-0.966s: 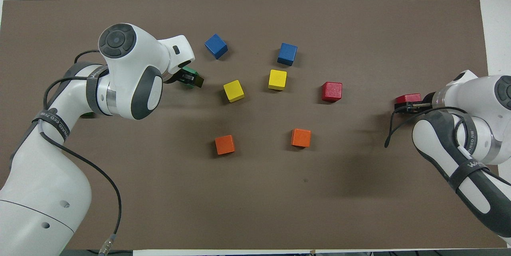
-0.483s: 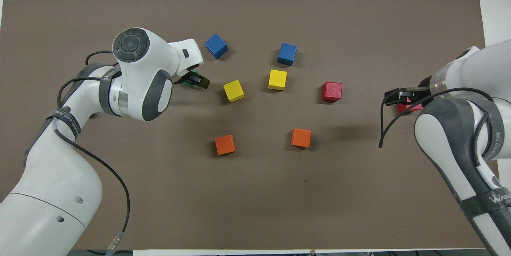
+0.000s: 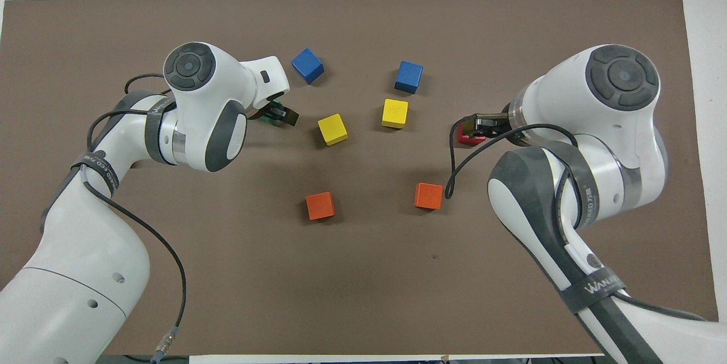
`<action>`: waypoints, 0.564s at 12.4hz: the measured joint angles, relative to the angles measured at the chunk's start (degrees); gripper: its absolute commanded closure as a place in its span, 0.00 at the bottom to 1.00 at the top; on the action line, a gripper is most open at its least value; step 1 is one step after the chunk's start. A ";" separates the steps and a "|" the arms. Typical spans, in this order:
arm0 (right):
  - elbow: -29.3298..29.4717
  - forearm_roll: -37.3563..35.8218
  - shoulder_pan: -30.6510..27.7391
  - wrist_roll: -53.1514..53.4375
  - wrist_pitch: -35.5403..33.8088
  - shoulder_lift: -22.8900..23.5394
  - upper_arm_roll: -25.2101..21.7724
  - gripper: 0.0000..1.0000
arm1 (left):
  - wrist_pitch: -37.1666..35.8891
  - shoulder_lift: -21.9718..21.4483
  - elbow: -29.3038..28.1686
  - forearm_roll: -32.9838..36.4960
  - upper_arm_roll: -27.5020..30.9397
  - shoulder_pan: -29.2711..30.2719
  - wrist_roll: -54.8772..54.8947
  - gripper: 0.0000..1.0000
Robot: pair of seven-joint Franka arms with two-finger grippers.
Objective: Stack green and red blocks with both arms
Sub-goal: 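Grasp the farther red cube with the right gripper while the left gripper grasps green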
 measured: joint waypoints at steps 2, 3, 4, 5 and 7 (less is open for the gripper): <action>0.55 0.00 -0.25 0.00 2.30 2.42 -0.29 0.00 | 1.23 0.59 -0.54 0.81 0.00 0.00 0.02 0.30; 0.74 0.03 -0.30 0.00 3.55 3.25 -0.42 0.00 | 1.62 0.73 -0.75 0.93 0.00 0.00 0.07 0.57; 0.83 0.13 -0.30 0.00 4.81 4.01 -0.46 0.00 | 1.80 0.77 -0.83 0.96 0.00 0.00 0.08 0.92; 0.84 0.24 -0.31 0.06 6.00 4.80 -0.47 0.00 | 1.83 0.77 -0.83 1.01 0.00 0.00 0.10 1.00; 0.85 0.34 -0.26 1.02 7.94 6.67 -0.45 0.00 | 1.87 0.77 -0.83 1.15 0.09 0.00 0.25 1.00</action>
